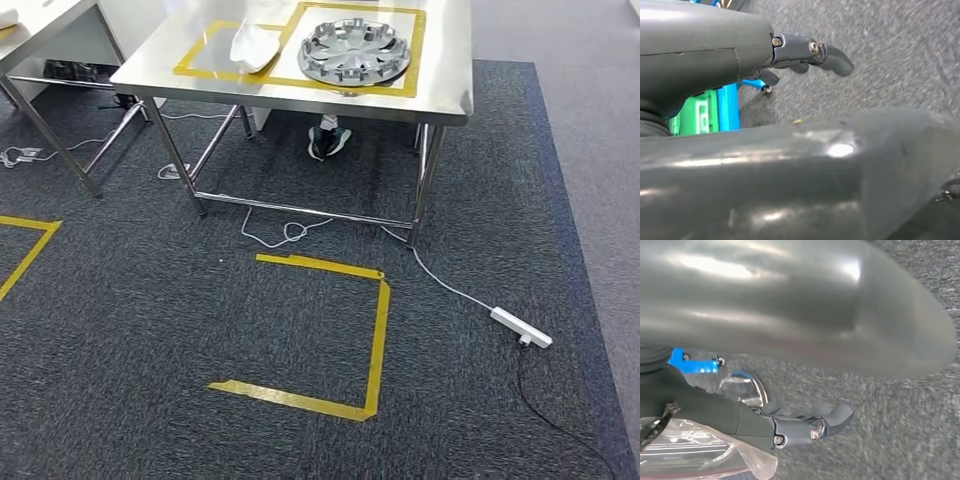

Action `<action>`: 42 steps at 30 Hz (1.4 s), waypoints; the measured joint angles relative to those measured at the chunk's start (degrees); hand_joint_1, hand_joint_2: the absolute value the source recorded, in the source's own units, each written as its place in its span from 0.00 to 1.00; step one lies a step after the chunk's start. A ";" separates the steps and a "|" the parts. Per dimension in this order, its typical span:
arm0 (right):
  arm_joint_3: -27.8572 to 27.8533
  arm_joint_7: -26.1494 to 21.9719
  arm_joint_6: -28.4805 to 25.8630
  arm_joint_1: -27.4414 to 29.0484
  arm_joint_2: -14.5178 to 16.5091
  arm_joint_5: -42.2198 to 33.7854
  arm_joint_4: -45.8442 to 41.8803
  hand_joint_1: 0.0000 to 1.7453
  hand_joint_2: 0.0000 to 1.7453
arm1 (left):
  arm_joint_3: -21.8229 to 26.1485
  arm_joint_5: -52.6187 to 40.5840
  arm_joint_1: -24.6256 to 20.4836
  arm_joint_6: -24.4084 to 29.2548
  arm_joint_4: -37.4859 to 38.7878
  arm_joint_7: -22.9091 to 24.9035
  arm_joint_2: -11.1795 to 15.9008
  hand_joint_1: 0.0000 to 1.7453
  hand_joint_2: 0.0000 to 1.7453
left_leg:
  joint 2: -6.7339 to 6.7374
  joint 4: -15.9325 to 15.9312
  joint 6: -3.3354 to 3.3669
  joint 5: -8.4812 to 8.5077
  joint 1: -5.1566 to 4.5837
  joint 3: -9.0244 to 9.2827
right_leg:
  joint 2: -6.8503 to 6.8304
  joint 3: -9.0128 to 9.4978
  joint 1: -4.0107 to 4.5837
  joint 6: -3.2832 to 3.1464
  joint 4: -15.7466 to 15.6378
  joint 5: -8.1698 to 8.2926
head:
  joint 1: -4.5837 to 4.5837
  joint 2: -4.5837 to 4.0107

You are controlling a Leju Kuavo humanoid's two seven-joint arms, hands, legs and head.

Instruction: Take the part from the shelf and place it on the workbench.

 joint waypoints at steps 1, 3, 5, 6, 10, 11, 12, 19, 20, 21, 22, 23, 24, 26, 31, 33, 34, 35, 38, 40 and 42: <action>-0.14 -0.03 0.01 0.07 0.00 -0.02 0.03 0.00 0.00 | -0.01 0.04 -0.07 0.02 0.05 -0.14 0.01 0.00 0.00 | 0.77 3.92 0.04 -2.09 -0.04 -1.65 | -0.72 -0.10 0.26 -0.22 0.01 0.06 | -0.14 0.00; -0.46 -0.09 0.05 0.16 0.01 -0.04 0.13 0.00 0.00 | -0.02 0.10 -0.07 0.00 0.10 -0.44 0.01 0.00 0.00 | 1.28 9.35 0.29 -4.11 -0.13 -3.68 | -2.25 -0.27 0.78 -0.45 0.04 0.02 | -0.16 0.00; -0.70 -0.21 0.05 0.08 0.01 0.01 0.20 0.00 0.00 | -0.07 0.09 0.21 -0.46 0.11 -0.61 0.02 0.00 0.00 | 1.71 7.43 0.88 -2.16 -0.35 -2.12 | -3.57 -0.21 1.14 -0.59 0.05 -0.09 | -0.16 0.00; -0.77 -0.25 0.02 0.03 0.01 0.11 0.21 0.00 0.00 | -0.15 0.09 0.40 -0.95 0.03 -0.61 0.02 0.00 0.00 | 2.65 3.90 1.38 -0.25 -0.61 -0.11 | -4.13 -0.07 1.26 -0.62 0.05 -0.18 | -0.16 0.00; -0.82 -0.26 -0.24 0.00 0.02 0.92 0.26 0.00 0.00 | -0.67 0.09 1.00 -3.04 -1.49 -0.47 -0.34 0.00 0.00 | 6.61 -5.41 2.61 1.99 -1.93 4.27 | -6.63 0.05 2.00 -0.02 0.32 -0.77 | -0.04 0.00; -0.82 -0.27 -0.32 -0.09 0.02 1.13 0.27 0.00 0.00 | -0.77 0.10 1.21 -3.30 -1.88 -0.40 -0.50 0.00 0.00 | 5.97 -5.65 2.70 1.97 -1.93 4.14 | -7.33 0.16 2.00 0.18 0.29 -0.83 | -0.01 0.00; -0.82 -0.27 -0.38 -0.24 0.02 1.35 0.27 0.00 0.00 | -0.84 0.11 1.50 -3.47 -2.16 -0.33 -0.59 0.00 0.00 | 5.34 -5.76 2.86 2.10 -1.82 4.06 | -7.38 0.14 1.92 0.50 0.30 -1.03 | 0.07 0.00; -0.72 -0.28 -1.56 -0.20 0.00 3.93 0.40 0.00 0.00 | -1.08 0.91 1.78 -3.21 -2.77 -0.18 -1.02 0.00 0.00 | 0.33 -6.06 3.97 3.04 -1.67 3.43 | -0.37 -8.03 1.43 1.46 17.18 -8.38 | 0.43 0.00; -0.70 -0.27 -1.64 -0.20 0.00 4.14 0.40 0.00 0.00 | -1.08 1.02 1.84 -3.15 -2.77 -0.18 -1.03 0.00 0.00 | -0.48 -6.05 3.93 3.10 -1.73 3.47 | -0.20 -7.39 1.44 1.29 15.42 -6.65 | 0.43 0.00; -0.69 -0.27 -1.70 -0.21 0.00 4.29 0.40 0.00 0.00 | -1.09 1.09 1.87 -3.11 -2.77 -0.18 -1.05 0.00 0.00 | -1.28 -6.04 3.87 3.17 -1.77 3.54 | 0.32 -5.83 1.45 1.05 11.73 -4.24 | 0.43 0.00; -0.67 -0.26 -1.75 -0.26 -0.02 4.48 0.40 0.00 0.00 | -1.12 1.12 1.83 -3.07 -2.77 -0.18 -1.09 0.00 0.00 | -2.03 -6.02 3.77 3.24 -1.78 3.58 | 1.64 -3.93 1.43 0.72 7.43 -2.17 | 0.42 0.00; -0.65 -0.22 -1.79 -0.28 -0.05 4.71 0.41 0.00 0.00 | -1.16 1.17 1.71 -2.99 -2.76 -0.18 -1.14 0.00 0.00 | -2.73 -5.94 3.63 3.32 -1.81 3.52 | 3.01 -2.32 1.39 0.43 3.68 -0.80 | 0.41 0.00; -0.60 -0.15 -1.84 -0.34 -0.08 5.03 0.42 0.00 0.00 | -1.22 1.27 1.58 -2.90 -2.75 -0.17 -1.16 0.00 0.00 | -3.36 -5.91 3.39 3.45 -1.77 3.36 | 4.07 -1.34 1.41 0.20 1.31 -0.19 | 0.41 0.00; -0.39 0.13 -1.92 -0.47 -0.11 5.87 0.45 0.00 0.00 | -1.30 1.55 1.39 -2.68 -2.68 -0.08 -1.16 0.00 0.00 | -4.66 -5.99 2.67 3.82 -1.59 2.90 | 4.24 -0.69 1.55 -0.23 -0.03 -0.14 | 0.37 0.00; 0.71 0.75 -2.01 -0.49 0.02 8.09 0.50 0.00 0.00 | -1.37 2.05 1.02 -2.45 -2.31 0.54 -0.80 0.00 0.00 | -0.13 1.48 1.07 -0.99 -1.50 -0.84 | 0.29 0.17 1.00 -1.29 -1.43 1.02 | -0.36 0.00; 1.15 1.07 -2.08 -0.24 0.02 8.84 0.55 0.00 0.00 | -1.39 2.14 0.77 -2.43 -2.17 0.72 -0.65 0.00 0.00 | 1.31 8.26 0.39 -3.98 -0.99 -3.81 | -1.65 0.13 0.99 -1.26 -1.41 0.93 | -0.51 0.00; 1.39 1.22 -2.13 -0.19 0.03 9.19 0.57 0.00 0.00 | -1.40 2.13 0.73 -2.38 -2.07 0.82 -0.58 0.00 0.00 | 1.58 9.49 0.11 -3.97 -0.71 -4.22 | -2.55 0.16 0.96 -1.16 -1.40 0.84 | -0.53 0.00; 1.66 1.36 -2.17 -0.21 0.03 9.50 0.57 0.00 0.00 | -1.42 2.10 0.73 -2.29 -1.93 0.93 -0.50 0.00 0.00 | 1.82 8.45 -0.13 -2.87 -0.45 -3.51 | -3.33 0.25 0.88 -1.00 -1.37 0.73 | -0.53 0.00; 2.32 1.53 -2.23 -0.38 0.03 10.26 0.57 0.00 0.00 | -1.62 1.74 0.55 -1.80 -1.38 1.21 -0.16 0.00 0.00 | 4.43 -2.28 -0.39 2.00 -0.19 2.24 | -5.23 0.61 0.78 -0.03 -1.06 0.07 | -0.63 0.00; 2.59 1.60 -2.22 -0.51 -0.02 10.70 0.56 0.00 0.00 | -1.84 1.31 0.15 -1.43 -0.84 1.44 0.03 0.00 0.00 | 5.61 -5.73 0.35 2.57 -0.48 3.91 | -6.29 0.65 1.04 0.74 -0.88 -0.46 | -0.64 0.00; 2.88 1.75 -2.20 -0.74 -0.02 11.10 0.50 0.00 0.00 | -1.92 1.03 -0.09 -1.08 -0.16 1.71 0.21 0.00 0.00 | 4.58 -5.82 1.40 2.45 -0.70 3.79 | -7.13 1.23 1.05 1.28 -1.06 -0.70 | -0.57 0.00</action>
